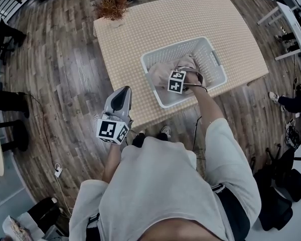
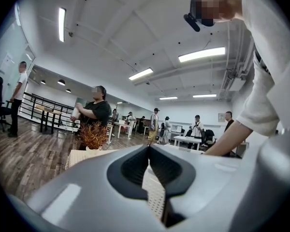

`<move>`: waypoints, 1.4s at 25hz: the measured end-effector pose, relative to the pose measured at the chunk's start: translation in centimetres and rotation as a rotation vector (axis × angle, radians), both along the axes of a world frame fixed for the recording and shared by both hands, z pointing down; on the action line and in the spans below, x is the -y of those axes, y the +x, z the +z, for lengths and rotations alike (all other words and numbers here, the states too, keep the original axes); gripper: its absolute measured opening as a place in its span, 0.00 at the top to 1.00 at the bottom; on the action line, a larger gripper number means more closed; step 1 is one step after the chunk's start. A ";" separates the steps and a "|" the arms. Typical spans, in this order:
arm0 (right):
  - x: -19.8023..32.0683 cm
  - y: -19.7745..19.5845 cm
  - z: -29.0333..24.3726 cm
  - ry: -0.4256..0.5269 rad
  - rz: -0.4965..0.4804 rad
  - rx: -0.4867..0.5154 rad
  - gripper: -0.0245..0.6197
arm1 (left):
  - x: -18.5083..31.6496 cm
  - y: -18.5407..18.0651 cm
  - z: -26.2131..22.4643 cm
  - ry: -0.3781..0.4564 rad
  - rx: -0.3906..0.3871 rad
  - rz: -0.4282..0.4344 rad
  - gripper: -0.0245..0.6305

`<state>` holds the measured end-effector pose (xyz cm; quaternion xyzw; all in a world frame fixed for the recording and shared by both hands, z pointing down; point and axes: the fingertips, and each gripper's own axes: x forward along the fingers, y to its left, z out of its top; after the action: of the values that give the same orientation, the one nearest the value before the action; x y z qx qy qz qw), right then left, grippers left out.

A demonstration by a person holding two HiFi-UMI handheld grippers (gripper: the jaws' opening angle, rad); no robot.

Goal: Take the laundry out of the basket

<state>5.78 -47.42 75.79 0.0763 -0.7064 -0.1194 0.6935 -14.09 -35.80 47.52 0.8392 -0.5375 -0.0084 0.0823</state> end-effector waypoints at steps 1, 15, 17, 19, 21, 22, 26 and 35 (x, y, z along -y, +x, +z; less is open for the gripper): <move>0.0 -0.1 -0.2 -0.002 0.007 0.009 0.78 | 0.0 0.1 -0.1 0.004 -0.001 0.003 0.95; 2.5 -2.1 -9.3 0.073 0.187 0.391 0.82 | -0.2 2.7 -1.7 0.048 -0.016 0.067 0.95; 3.0 -2.1 -10.9 0.071 0.233 0.482 0.82 | -0.3 3.1 -1.8 0.054 -0.014 0.075 0.95; 3.2 -2.0 -13.0 0.053 0.292 0.593 0.82 | -0.6 3.5 -1.9 0.057 -0.017 0.078 0.95; 3.3 -1.8 -15.2 0.037 0.342 0.697 0.82 | -0.8 3.9 -2.2 0.061 -0.019 0.084 0.95; 3.2 -1.6 -16.3 0.033 0.361 0.738 0.82 | -0.9 4.1 -2.4 0.065 -0.020 0.088 0.95; 3.0 -0.5 -18.9 0.047 0.432 0.870 0.82 | -1.1 4.9 -2.9 0.076 -0.020 0.105 0.95; 3.1 3.1 -23.6 0.058 0.693 1.285 0.82 | -1.4 7.6 -3.7 0.088 -0.011 0.171 0.95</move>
<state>8.90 -50.54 52.15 0.3689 -0.9058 0.1565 0.1379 -6.45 -34.41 43.84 0.8847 -0.4627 -0.0295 0.0486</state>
